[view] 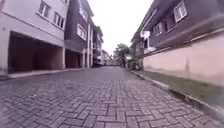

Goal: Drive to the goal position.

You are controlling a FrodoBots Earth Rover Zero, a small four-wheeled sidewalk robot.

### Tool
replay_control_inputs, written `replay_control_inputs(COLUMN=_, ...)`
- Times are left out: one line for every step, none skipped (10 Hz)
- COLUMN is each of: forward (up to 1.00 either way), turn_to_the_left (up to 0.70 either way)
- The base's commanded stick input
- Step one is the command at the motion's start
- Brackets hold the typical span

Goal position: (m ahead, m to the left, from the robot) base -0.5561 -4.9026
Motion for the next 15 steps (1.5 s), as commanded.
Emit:
replay_control_inputs(forward=0.69, turn_to_the_left=0.03)
replay_control_inputs(forward=0.69, turn_to_the_left=0.03)
replay_control_inputs(forward=0.69, turn_to_the_left=0.03)
replay_control_inputs(forward=0.69, turn_to_the_left=0.03)
replay_control_inputs(forward=0.69, turn_to_the_left=0.03)
replay_control_inputs(forward=0.69, turn_to_the_left=0.03)
replay_control_inputs(forward=0.69, turn_to_the_left=0.03)
replay_control_inputs(forward=0.69, turn_to_the_left=0.03)
replay_control_inputs(forward=0.69, turn_to_the_left=0.03)
replay_control_inputs(forward=0.69, turn_to_the_left=0.03)
replay_control_inputs(forward=0.69, turn_to_the_left=0.03)
replay_control_inputs(forward=0.69, turn_to_the_left=0.03)
replay_control_inputs(forward=0.69, turn_to_the_left=0.03)
replay_control_inputs(forward=0.69, turn_to_the_left=0.03)
replay_control_inputs(forward=0.69, turn_to_the_left=0.03)
